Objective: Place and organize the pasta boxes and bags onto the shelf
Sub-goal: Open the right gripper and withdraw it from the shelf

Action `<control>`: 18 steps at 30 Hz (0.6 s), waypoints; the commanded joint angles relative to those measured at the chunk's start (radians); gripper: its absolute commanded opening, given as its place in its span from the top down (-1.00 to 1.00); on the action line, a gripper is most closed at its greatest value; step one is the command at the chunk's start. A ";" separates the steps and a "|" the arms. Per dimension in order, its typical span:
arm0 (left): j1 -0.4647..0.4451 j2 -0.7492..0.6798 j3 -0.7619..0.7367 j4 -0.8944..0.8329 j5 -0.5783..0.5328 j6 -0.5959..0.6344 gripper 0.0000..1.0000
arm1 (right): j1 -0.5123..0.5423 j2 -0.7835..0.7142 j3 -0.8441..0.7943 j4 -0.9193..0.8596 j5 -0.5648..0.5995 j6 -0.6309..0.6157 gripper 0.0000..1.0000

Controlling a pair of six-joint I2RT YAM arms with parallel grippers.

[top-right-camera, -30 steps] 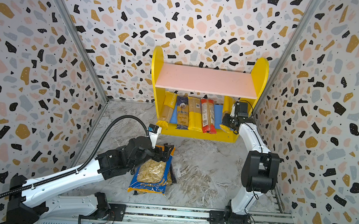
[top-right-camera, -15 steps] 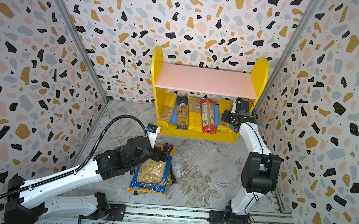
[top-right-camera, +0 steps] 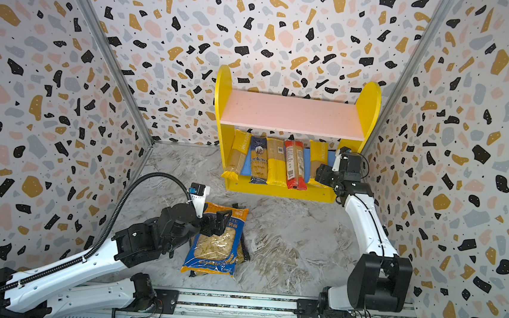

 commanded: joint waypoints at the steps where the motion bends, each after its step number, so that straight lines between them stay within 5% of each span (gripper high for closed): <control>1: 0.005 -0.045 -0.048 -0.046 -0.048 -0.069 -0.99 | 0.018 -0.115 -0.045 -0.055 0.007 0.011 -0.54; 12: 0.004 -0.247 -0.207 -0.127 -0.094 -0.285 -0.99 | 0.241 -0.412 -0.248 -0.078 -0.135 0.139 -0.88; 18: 0.004 -0.321 -0.299 -0.164 -0.116 -0.423 -0.98 | 0.443 -0.479 -0.478 0.124 -0.263 0.289 -0.98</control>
